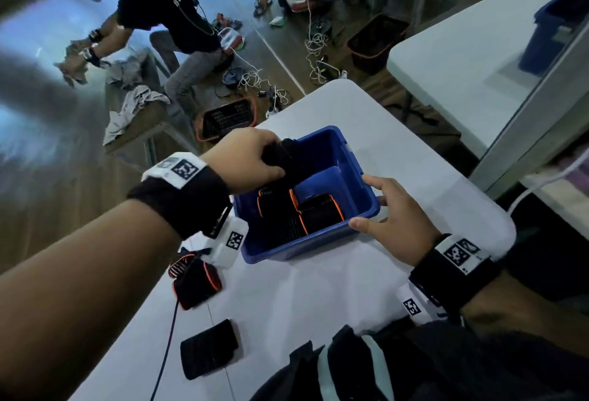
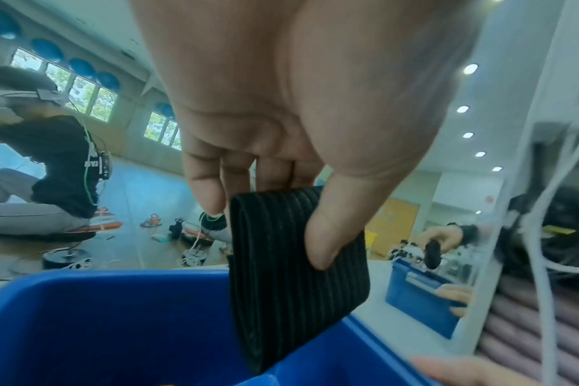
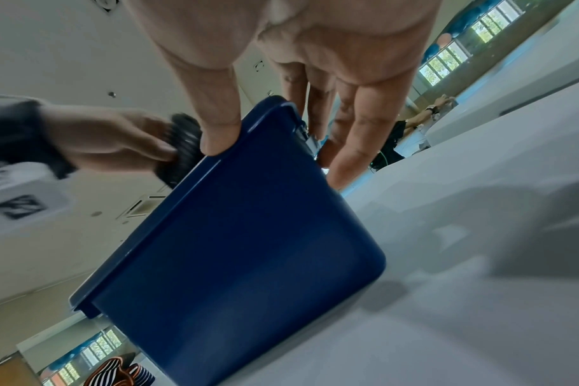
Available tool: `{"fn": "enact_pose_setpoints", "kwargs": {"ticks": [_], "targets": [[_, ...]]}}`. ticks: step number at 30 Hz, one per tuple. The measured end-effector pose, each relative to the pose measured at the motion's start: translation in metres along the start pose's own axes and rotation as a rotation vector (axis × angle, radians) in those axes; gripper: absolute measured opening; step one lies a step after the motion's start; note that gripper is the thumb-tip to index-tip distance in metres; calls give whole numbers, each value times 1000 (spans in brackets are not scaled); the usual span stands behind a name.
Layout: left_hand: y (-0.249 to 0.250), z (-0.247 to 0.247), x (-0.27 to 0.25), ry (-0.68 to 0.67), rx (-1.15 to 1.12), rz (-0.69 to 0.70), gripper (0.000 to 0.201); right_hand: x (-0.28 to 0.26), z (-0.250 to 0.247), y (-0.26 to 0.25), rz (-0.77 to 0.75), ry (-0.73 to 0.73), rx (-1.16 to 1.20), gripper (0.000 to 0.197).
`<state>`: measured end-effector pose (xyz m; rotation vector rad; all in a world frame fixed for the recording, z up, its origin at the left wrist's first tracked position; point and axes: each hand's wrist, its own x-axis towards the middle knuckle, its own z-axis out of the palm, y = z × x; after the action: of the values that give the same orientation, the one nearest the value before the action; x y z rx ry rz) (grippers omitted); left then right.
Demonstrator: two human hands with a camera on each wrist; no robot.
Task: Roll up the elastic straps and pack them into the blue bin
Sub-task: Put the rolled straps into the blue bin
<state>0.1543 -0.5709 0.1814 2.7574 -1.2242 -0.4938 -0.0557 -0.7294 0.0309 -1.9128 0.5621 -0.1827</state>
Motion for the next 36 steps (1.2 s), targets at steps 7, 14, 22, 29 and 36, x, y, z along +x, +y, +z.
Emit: {"fn": "enact_pose_setpoints", "kwargs": {"ticks": [7, 14, 22, 29, 36], "targets": [[13, 67, 79, -115, 151, -20, 46, 1, -2, 3, -29, -39, 30, 81], [28, 101, 110, -311, 282, 36, 26, 0, -4, 6, -28, -19, 44, 81], [27, 106, 122, -375, 422, -2, 16, 2, -3, 11, -80, -25, 23, 80], [30, 96, 115, -408, 523, -17, 22, 1, -3, 11, -84, -20, 51, 80], [-3, 55, 68, -177, 249, -12, 30, 7, 3, 6, -99, -41, 15, 81]]}}
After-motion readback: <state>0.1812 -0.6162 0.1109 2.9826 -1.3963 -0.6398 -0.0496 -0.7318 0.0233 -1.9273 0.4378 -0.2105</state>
